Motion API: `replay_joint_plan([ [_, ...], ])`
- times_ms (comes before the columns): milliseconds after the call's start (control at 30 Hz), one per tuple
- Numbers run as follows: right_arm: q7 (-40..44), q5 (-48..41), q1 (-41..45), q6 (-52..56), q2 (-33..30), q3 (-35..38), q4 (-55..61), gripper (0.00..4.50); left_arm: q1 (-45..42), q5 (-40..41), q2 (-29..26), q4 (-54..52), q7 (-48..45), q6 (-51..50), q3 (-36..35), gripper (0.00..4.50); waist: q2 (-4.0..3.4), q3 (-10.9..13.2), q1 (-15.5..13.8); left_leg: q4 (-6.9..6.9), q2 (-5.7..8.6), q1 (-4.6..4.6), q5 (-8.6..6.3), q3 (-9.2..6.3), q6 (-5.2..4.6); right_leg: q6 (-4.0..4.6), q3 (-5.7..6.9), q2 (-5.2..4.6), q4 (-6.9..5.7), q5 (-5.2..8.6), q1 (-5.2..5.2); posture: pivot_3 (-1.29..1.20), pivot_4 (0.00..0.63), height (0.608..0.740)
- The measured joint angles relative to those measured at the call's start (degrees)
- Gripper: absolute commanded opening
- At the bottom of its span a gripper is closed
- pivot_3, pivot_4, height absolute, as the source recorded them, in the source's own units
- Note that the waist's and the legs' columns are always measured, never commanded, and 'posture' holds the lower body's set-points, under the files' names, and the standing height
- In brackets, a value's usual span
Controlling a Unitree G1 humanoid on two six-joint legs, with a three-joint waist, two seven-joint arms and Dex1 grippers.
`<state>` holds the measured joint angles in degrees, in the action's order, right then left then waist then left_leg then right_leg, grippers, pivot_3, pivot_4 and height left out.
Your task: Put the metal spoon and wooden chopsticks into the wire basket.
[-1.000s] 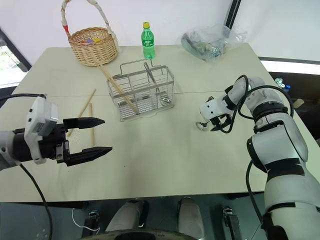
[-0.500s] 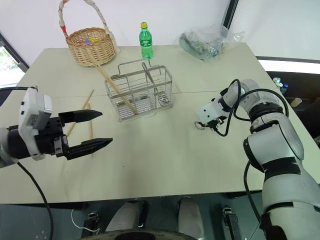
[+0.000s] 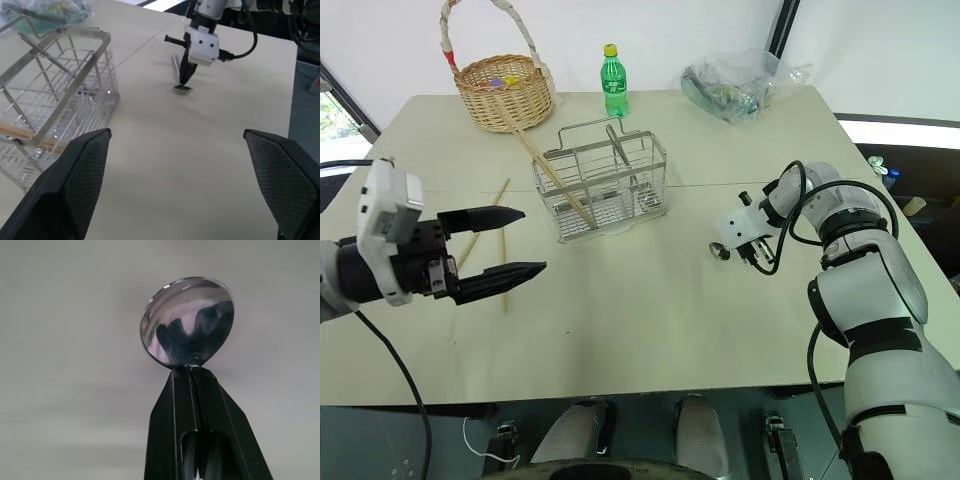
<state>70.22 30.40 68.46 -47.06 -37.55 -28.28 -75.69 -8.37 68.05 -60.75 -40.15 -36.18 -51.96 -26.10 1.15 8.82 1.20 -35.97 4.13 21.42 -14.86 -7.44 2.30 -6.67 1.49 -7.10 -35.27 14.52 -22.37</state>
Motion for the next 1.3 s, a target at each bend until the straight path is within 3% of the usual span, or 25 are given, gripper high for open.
replay_joint_plan([
  [533, -8.1, 4.9, 0.0, -0.2, -1.0, -1.8, 0.0, 0.02, -3.2, -2.5, 0.0, 1.8, -0.9, 1.1, 2.3, 4.50, 0.00, 0.0, 0.0, 0.00, 0.00, 0.01, 0.00, 0.00, 0.01, 0.00, -0.02, 0.01, 0.00, 0.00, -0.01, 0.00, 0.150, 0.674],
  [800, -7.5, 4.7, 1.4, 0.4, -1.0, -1.7, 0.0, 0.02, -3.2, -2.6, 0.1, 1.7, 0.1, 1.1, 2.3, 4.50, 0.00, 0.0, 0.1, 0.00, 0.00, 0.01, 0.01, 0.00, 0.01, -0.01, -0.02, 0.01, -0.01, -0.01, -0.02, 0.00, 0.150, 0.674],
  [933, -3.2, 2.7, 2.5, 0.4, -1.3, 0.0, 0.0, 0.02, -3.2, -2.7, 0.3, 1.7, 0.4, 1.3, 2.3, 4.50, 0.00, 0.0, 0.1, 0.00, -0.01, 0.01, 0.01, 0.01, 0.01, -0.12, -0.02, 0.03, 0.00, -0.07, -0.01, 0.00, 0.150, 0.674],
  [1033, 0.6, 1.8, 2.6, 0.1, -2.2, 0.5, 0.0, 0.78, -3.2, -3.1, 0.4, 1.8, 0.4, 1.4, 2.3, 4.50, 0.00, 0.0, -0.1, -0.01, 0.00, 0.01, 0.01, 0.00, 0.01, -0.15, -0.02, 0.02, 0.01, -0.09, 0.01, 0.00, 0.150, 0.674],
  [1167, 1.5, 1.8, 2.3, -0.7, -3.4, 0.5, 0.0, 2.72, -3.8, -3.4, 1.3, 2.2, 0.7, 1.6, 2.4, 4.50, 0.00, 0.0, 0.0, -0.01, -0.01, 0.00, 0.01, 0.00, 0.01, -0.14, -0.02, 0.03, 0.00, -0.09, 0.01, 0.00, 0.150, 0.674],
  [1300, -1.4, 2.4, 1.0, -1.0, -3.4, 0.4, 0.0, 2.72, -3.9, -3.7, 1.3, 2.4, 0.5, 1.7, 2.5, 4.50, 0.00, 0.0, 0.2, -0.01, -0.01, 0.00, 0.01, 0.02, 0.01, -0.14, -0.05, 0.04, -0.01, -0.09, -0.02, 0.00, 0.150, 0.674],
])
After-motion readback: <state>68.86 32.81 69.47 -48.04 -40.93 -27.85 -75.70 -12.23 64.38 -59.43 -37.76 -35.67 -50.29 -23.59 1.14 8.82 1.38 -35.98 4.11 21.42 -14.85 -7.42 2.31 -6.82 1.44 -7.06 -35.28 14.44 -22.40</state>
